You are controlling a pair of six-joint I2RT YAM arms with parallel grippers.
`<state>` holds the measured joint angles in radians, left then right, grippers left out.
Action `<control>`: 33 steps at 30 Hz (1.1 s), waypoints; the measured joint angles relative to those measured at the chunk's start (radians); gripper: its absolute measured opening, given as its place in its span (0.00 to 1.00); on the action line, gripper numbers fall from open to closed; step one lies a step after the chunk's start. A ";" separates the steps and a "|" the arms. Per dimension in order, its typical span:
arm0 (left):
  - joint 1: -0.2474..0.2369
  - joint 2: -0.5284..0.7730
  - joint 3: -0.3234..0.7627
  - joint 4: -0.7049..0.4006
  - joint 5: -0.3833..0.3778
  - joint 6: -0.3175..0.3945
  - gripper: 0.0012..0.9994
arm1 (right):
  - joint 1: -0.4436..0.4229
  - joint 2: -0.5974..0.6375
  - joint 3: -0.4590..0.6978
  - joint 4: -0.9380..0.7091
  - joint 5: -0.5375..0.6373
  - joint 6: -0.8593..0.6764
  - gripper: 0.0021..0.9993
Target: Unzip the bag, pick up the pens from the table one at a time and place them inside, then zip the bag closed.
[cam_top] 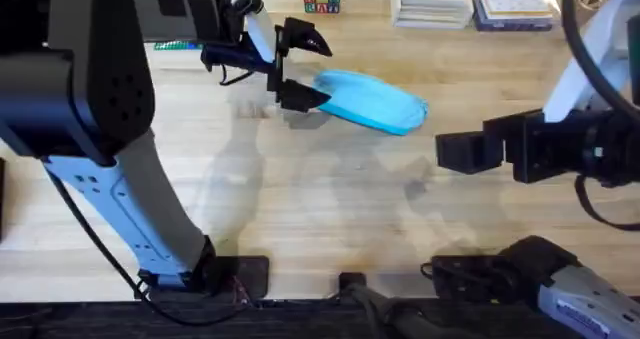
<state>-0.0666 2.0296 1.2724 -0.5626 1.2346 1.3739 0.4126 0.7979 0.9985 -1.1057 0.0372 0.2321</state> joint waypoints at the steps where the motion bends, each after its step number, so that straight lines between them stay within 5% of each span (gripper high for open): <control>1: 0.000 0.000 0.000 0.002 0.000 0.000 1.00 | 0.000 0.000 0.000 0.000 0.000 0.000 1.00; 8: 0.000 -0.020 0.000 0.010 -0.010 0.015 1.00 | 0.000 0.000 0.000 0.000 0.000 0.000 1.00; 16: 0.000 -0.181 0.000 -0.048 -0.110 0.030 1.00 | 0.000 0.000 0.000 0.000 0.000 0.000 1.00; 33: 0.000 -0.482 0.000 -0.415 -0.336 0.028 1.00 | 0.000 0.000 0.000 0.000 0.000 0.000 1.00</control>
<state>-0.0666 1.5480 1.2724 -0.9771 0.8989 1.4016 0.4126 0.7979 0.9985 -1.1061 0.0375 0.2325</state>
